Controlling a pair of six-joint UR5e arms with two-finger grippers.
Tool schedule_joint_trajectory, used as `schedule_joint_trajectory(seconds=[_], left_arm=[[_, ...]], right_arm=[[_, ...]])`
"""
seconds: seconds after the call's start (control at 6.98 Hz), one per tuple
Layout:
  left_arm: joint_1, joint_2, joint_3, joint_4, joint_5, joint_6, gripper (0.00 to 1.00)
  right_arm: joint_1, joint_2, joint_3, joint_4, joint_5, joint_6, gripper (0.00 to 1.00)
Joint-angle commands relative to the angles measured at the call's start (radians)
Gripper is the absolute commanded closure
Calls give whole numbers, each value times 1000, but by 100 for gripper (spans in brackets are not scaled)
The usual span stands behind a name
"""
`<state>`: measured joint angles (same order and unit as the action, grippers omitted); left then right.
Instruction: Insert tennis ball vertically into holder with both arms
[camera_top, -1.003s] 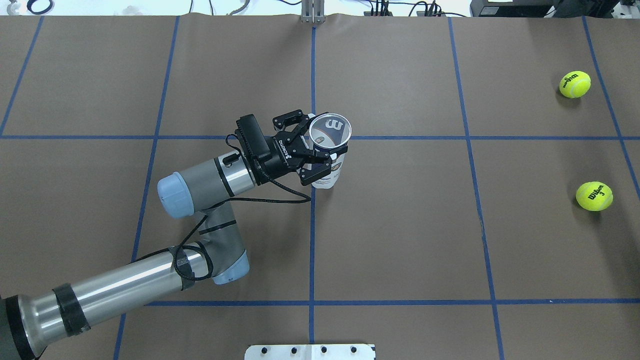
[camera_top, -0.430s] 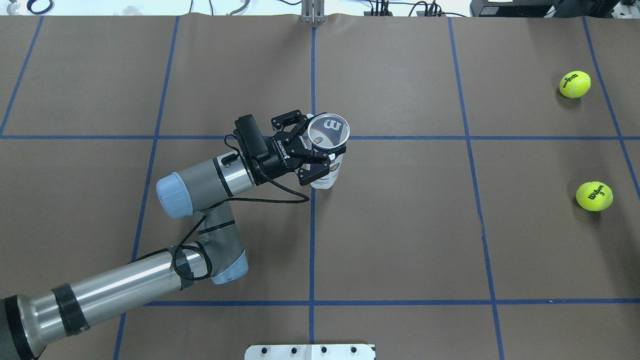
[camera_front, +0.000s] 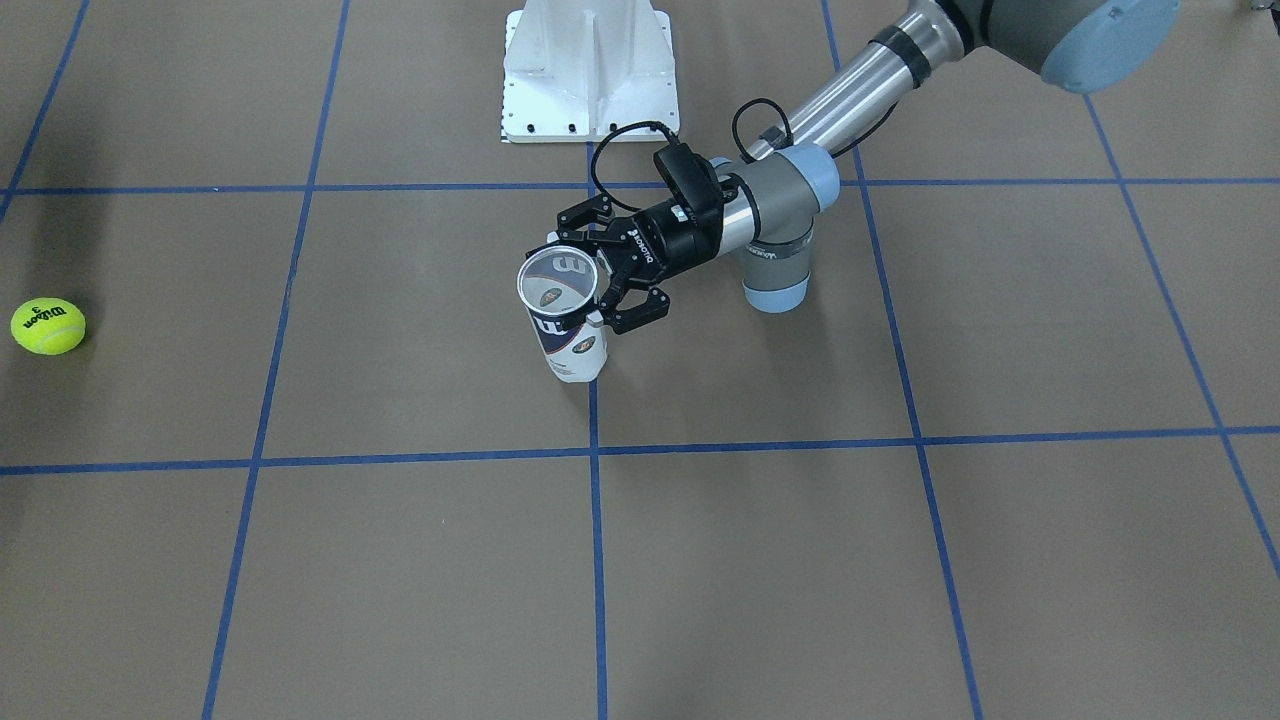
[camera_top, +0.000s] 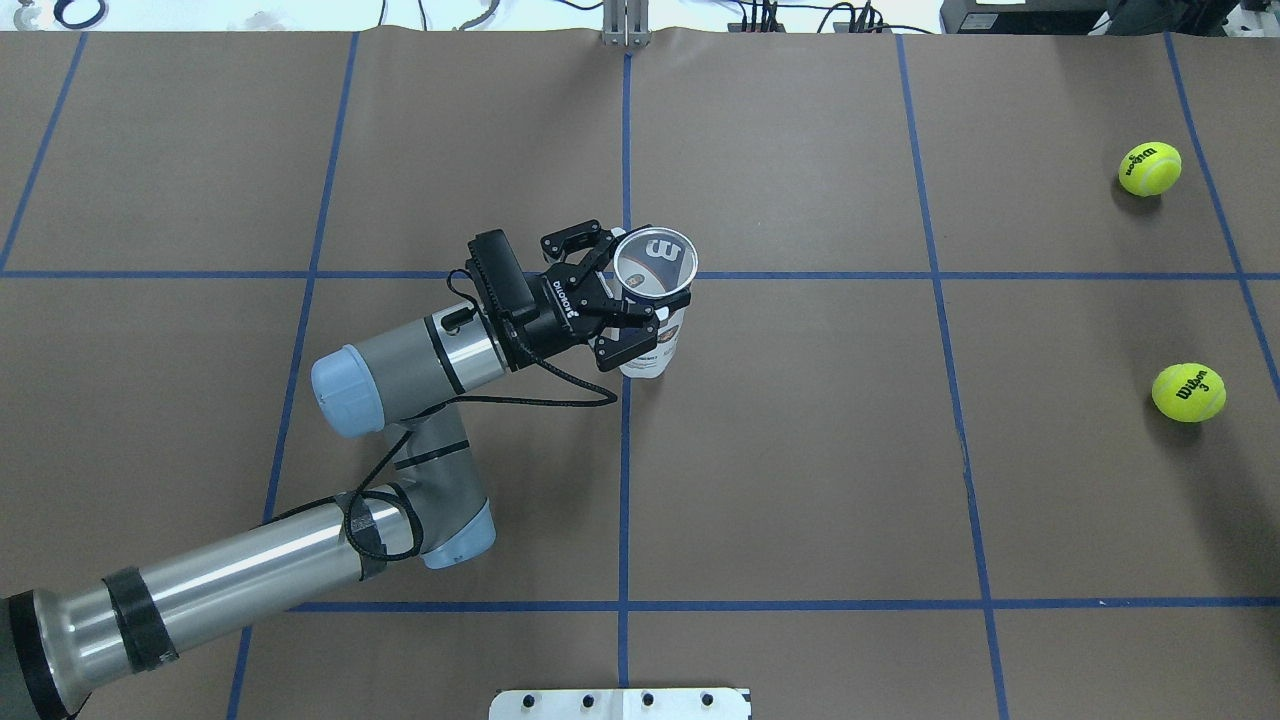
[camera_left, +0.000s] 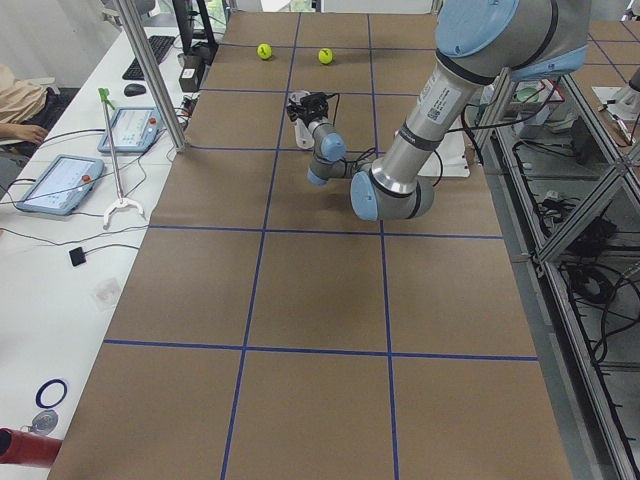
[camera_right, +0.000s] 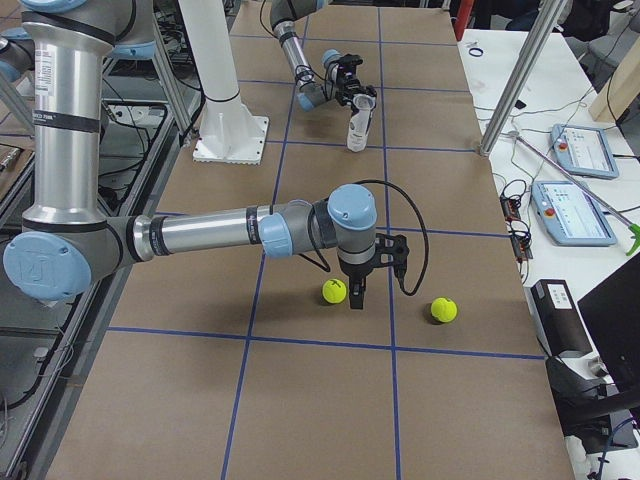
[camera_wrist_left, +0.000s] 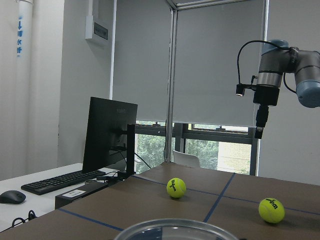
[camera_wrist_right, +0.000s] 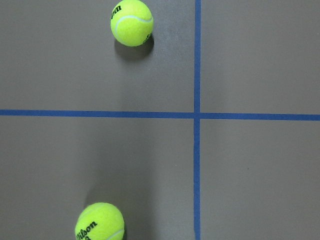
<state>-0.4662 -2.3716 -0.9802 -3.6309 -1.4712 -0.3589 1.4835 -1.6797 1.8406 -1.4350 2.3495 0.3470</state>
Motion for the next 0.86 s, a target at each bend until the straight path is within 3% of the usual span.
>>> schedule_joint_trajectory(seconds=[0.0,0.14,0.57,0.72], left_arm=[[0,0,-3,0,-1,0,20],[0,0,-3,0,0,-2,20],[0,-1,-5,0,0,-2,20],[0,-2,-5,0,0,-2,20]], right_arm=[[-131,-84,8,271,-62,293,1],[-188,-136,8,391,-106,393,1],[-354,-169,0,505,-246,565,1],[-411,-169,-47,574,-304,589,1]])
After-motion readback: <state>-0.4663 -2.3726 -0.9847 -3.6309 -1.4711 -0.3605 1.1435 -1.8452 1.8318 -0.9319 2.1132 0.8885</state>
